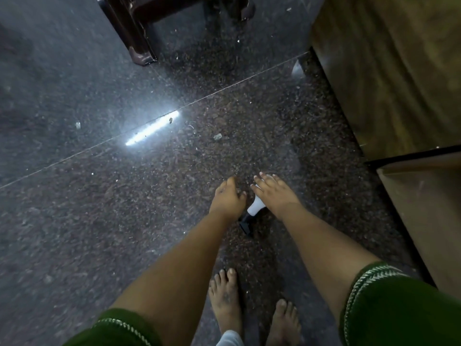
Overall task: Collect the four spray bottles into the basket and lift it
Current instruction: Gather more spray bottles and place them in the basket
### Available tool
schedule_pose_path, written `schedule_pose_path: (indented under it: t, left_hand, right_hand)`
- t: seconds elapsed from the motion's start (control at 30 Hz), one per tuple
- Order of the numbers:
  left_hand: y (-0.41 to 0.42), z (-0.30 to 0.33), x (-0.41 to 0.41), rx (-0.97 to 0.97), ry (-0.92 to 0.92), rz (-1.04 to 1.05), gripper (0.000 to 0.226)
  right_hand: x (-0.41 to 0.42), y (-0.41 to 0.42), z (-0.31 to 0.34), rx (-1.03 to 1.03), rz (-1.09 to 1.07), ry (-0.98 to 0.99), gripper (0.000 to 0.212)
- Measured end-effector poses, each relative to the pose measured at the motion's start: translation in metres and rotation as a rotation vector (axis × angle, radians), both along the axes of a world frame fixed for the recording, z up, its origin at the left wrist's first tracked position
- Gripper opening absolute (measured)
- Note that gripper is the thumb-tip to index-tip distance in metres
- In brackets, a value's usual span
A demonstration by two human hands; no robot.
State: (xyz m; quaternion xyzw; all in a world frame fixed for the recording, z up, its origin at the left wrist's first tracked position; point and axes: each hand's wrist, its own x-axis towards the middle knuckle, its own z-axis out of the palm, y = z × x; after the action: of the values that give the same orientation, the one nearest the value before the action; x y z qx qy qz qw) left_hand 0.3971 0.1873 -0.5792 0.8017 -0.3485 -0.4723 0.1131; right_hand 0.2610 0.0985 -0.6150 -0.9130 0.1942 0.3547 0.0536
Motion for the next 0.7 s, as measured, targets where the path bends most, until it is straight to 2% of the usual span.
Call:
schedule_pose_path:
  t: [0.1,0.23,0.33,0.4,0.47,0.6,0.7]
  left_hand:
    - [0.001,-0.007,-0.001,0.003,0.019,-0.005,0.056]
    - [-0.001,-0.014,0.000,0.014,0.031,-0.032,0.059]
    - [-0.006,-0.016,0.002,0.016,0.023,-0.037,0.059]
    - [-0.009,-0.012,0.004,0.019,0.025,0.004,0.060]
    - [-0.007,-0.002,0.002,0.024,-0.008,0.056,0.059]
    - [0.003,0.039,-0.014,-0.028,-0.142,0.245,0.043]
    - [-0.006,0.089,-0.029,-0.039,0.023,0.475,0.042]
  right_hand:
    - [0.002,0.002,-0.014,-0.007,0.030,0.040,0.063]
    - [0.003,0.000,-0.025,-0.005,0.109,0.089,0.068]
    - [0.003,-0.006,-0.025,0.019,0.012,0.055,0.062]
    - [0.005,-0.011,-0.014,0.058,-0.154,-0.002,0.060]
    - [0.003,-0.014,0.004,0.109,-0.366,-0.066,0.068]
    - [-0.009,-0.014,0.057,0.219,-0.853,-0.299,0.084]
    - [-0.011,-0.013,0.110,0.352,-1.168,-0.454,0.084]
